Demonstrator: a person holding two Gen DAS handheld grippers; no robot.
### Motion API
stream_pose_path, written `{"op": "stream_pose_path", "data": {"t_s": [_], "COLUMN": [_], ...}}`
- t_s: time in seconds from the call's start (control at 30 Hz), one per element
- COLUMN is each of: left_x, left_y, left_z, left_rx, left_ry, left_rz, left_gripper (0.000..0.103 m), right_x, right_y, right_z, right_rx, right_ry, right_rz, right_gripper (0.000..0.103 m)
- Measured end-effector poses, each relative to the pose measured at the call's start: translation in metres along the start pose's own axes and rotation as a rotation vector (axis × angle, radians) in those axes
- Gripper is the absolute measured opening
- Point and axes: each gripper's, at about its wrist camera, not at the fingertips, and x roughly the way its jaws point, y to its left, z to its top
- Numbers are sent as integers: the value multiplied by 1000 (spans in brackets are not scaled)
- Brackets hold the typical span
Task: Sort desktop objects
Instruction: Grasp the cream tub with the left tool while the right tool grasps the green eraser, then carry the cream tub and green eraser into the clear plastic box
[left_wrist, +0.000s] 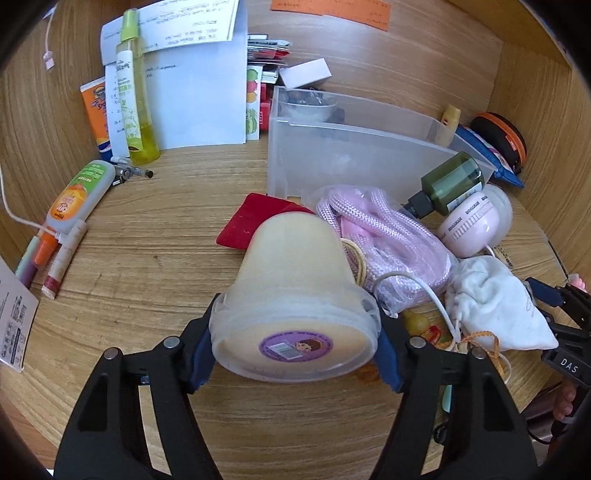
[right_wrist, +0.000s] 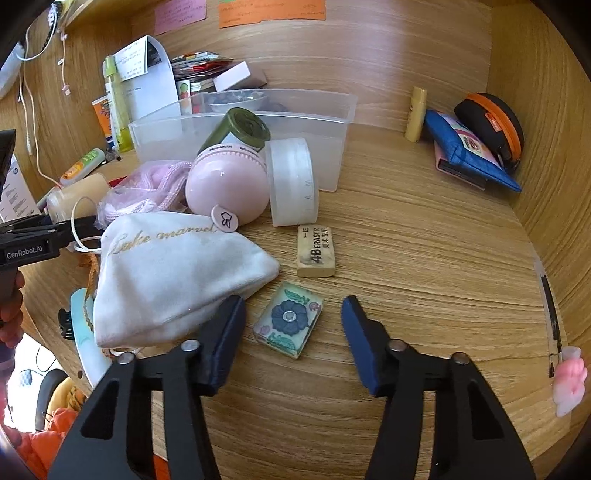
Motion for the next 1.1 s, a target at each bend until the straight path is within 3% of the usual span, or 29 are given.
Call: {"op": "stream_pose_path", "data": {"t_s": [0.2, 0.47, 0.6, 1.1], "left_x": [-5, -24, -22, -51], "left_y": [8, 15, 17, 15], "left_z": [-2, 11, 15, 48], "left_rx": [-24, -30, -32, -36], "left_ry": [-6, -77, -74, -190], "left_rz": [16, 25, 24, -2], "left_gripper": [70, 70, 70, 70], "right_x": [-1, -7, -13, -37], "right_y": [-3, -4, -6, -20], "right_z": [1, 6, 13, 59], "right_rx": [-2, -10, -3, -16], "right_ry": [1, -22, -45, -150], "right_rz": [0, -17, -19, -32], "right_gripper": [22, 22, 22, 22]}}
